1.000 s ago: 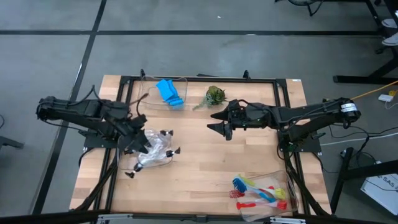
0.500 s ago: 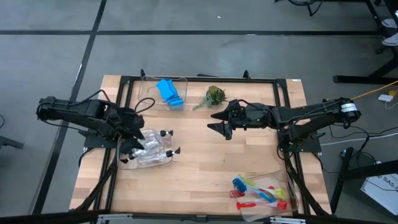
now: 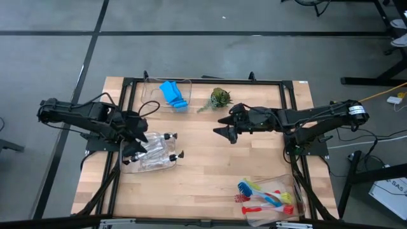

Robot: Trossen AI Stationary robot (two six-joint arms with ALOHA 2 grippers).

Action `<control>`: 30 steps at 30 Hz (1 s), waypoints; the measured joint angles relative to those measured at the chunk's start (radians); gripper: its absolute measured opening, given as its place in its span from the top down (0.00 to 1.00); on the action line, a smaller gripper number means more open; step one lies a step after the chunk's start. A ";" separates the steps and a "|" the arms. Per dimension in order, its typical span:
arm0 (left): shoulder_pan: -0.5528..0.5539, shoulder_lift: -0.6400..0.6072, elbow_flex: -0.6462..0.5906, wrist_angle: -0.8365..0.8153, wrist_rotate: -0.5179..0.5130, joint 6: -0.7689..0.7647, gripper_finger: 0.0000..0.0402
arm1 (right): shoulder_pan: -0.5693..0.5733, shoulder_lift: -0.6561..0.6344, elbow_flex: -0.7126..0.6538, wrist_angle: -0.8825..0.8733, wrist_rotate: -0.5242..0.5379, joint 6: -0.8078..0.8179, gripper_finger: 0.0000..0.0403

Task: Pick & Place Kitchen Sink Supplies
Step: Put the transparent soap dispenser into the middle transparent bin, then return to Home Position

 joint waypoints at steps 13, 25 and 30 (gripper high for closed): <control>0.000 -0.043 0.000 0.008 0.035 -0.083 0.28 | 0.000 -0.039 0.000 -0.002 -0.013 -0.012 0.15; 0.000 -0.059 0.000 0.008 -0.025 -0.095 0.29 | 0.000 -0.087 0.000 -0.002 -0.007 -0.006 0.15; 0.000 -0.060 0.000 0.013 -0.032 -0.085 0.33 | 0.000 -0.093 0.000 -0.002 0.008 0.019 0.16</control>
